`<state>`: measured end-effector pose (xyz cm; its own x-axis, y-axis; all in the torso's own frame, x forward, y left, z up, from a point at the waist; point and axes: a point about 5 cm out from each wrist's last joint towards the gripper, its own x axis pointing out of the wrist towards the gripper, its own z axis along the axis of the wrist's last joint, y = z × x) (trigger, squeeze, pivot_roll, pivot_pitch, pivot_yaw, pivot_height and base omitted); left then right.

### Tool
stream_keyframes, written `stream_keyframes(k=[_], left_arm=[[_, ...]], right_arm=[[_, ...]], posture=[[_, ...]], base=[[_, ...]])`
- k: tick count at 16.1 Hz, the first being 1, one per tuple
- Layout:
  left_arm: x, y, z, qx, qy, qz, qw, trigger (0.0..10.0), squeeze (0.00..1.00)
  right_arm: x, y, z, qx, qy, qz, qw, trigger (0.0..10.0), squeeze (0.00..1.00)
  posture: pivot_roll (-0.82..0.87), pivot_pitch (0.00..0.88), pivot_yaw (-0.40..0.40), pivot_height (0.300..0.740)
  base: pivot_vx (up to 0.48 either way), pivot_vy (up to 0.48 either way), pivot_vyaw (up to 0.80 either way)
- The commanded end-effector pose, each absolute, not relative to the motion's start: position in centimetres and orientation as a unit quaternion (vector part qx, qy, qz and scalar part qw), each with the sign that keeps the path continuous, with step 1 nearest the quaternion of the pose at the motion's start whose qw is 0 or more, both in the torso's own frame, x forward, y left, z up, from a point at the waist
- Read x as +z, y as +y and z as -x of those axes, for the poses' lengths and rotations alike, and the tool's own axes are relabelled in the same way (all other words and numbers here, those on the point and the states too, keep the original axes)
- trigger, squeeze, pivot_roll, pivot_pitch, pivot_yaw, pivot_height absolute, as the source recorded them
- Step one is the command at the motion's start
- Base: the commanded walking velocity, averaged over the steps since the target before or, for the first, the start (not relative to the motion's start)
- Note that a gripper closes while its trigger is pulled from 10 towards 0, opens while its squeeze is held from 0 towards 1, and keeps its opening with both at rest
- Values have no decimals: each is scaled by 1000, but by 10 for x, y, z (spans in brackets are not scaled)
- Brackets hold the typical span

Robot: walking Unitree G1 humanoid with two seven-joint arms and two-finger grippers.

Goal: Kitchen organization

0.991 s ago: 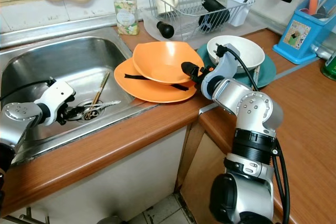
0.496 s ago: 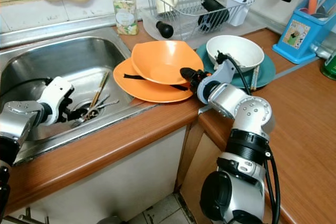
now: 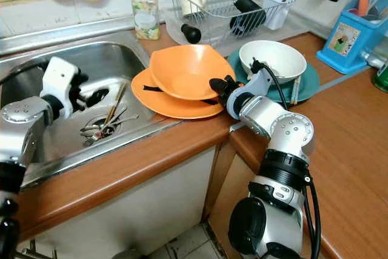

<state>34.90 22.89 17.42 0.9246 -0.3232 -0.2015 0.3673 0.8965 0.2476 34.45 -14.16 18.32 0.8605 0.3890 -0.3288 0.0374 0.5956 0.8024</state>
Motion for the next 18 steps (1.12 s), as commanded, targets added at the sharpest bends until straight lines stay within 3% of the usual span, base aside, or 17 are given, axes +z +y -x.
stream_keyframes(k=[1, 8, 9, 10, 12, 13, 14, 18], left_arm=[[178, 231, -348, -171, 71, -135, 973, 10000, 0], [207, 206, -338, -152, 5, -62, 986, 10000, 0], [209, 204, -339, -152, 1, -51, 987, 10000, 667], [214, 199, -338, -158, -6, -28, 987, 10000, 1000], [220, 194, -338, -166, -18, -23, 986, 10000, 1000], [227, 185, -339, -194, -39, -22, 980, 10000, 333], [228, 182, -340, -204, -41, -28, 978, 10000, 0], [229, 164, -351, -242, -20, -26, 970, 10000, 0]], right_arm=[[184, -141, -343, 106, 242, -437, 860, 0, 0], [196, -140, -344, 129, 179, -387, 895, 0, 0], [199, -139, -345, 134, 170, -379, 900, 0, 0], [206, -137, -345, 145, 150, -362, 909, 0, 0], [213, -136, -345, 156, 130, -344, 917, 0, 0], [225, -132, -344, 186, 99, -320, 924, 0, 0], [230, -130, -343, 201, 88, -314, 924, 0, 0], [248, -120, -334, 271, 44, -290, 917, 0, 0]], posture=[[12, 0, 9, 740], [17, 0, 6, 740], [15, 0, 7, 740], [14, 0, 8, 740], [14, 0, 9, 740], [13, 0, 8, 740], [11, 0, 8, 740], [6, 0, 16, 740]], base=[[0, 0, 0], [0, 0, 0], [0, 0, 0], [0, 0, 0], [0, 0, 0], [0, 0, 0], [0, 0, 0], [0, 0, 0]])
